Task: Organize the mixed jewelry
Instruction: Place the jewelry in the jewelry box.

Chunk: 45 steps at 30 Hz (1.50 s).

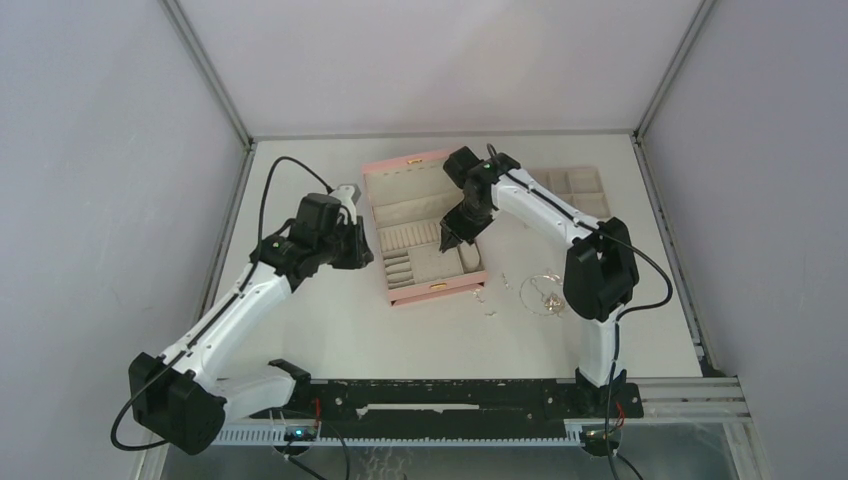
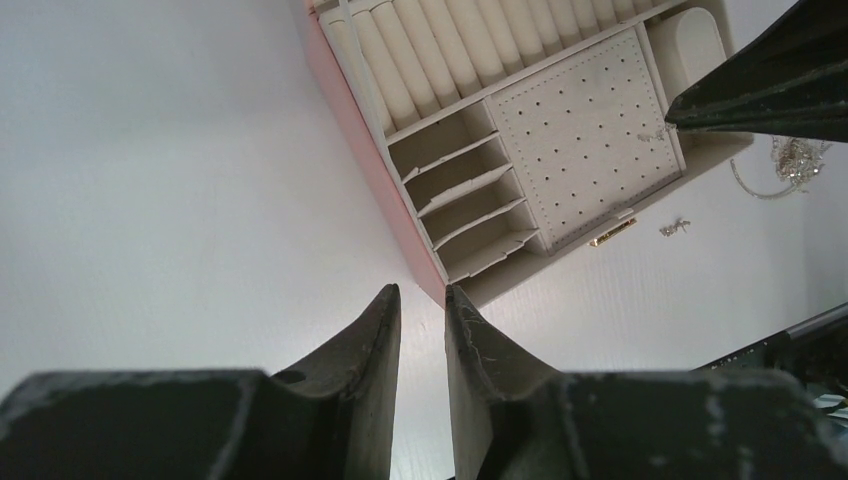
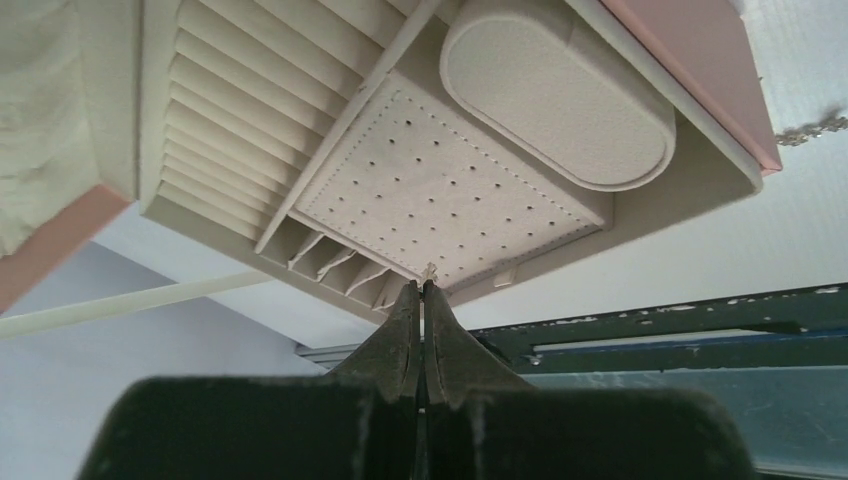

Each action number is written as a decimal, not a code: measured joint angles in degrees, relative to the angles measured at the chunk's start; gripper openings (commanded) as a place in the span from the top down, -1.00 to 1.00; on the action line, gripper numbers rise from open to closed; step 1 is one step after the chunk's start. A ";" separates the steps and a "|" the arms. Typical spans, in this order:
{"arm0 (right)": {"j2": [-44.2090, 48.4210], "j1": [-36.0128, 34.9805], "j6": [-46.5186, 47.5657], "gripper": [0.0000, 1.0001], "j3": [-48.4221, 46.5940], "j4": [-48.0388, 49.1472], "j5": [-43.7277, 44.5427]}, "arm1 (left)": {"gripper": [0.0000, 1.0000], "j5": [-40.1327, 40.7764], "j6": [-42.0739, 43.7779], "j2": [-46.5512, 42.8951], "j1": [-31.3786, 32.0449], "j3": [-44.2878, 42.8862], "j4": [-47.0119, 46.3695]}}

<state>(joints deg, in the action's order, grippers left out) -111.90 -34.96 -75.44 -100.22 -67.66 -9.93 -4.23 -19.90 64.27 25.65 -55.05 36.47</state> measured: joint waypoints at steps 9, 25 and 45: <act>-0.02 1.79 -2.73 1.00 -1.01 0.07 -1.36 | 0.45 -0.02 0.00 -0.76 0.00 0.00 0.13; -0.02 4.02 -3.15 1.00 1.18 1.36 -3.17 | 0.45 -0.04 0.00 -1.92 0.00 1.29 0.20; -1.42 5.75 -3.08 1.00 2.99 4.52 -6.10 | 0.45 -0.02 0.48 -0.37 0.00 1.29 0.20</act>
<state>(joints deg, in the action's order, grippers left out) -113.32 -29.21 -78.52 -97.23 -63.13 -16.03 -4.25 -19.42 63.90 25.65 -53.76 36.67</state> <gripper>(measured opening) 0.007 0.274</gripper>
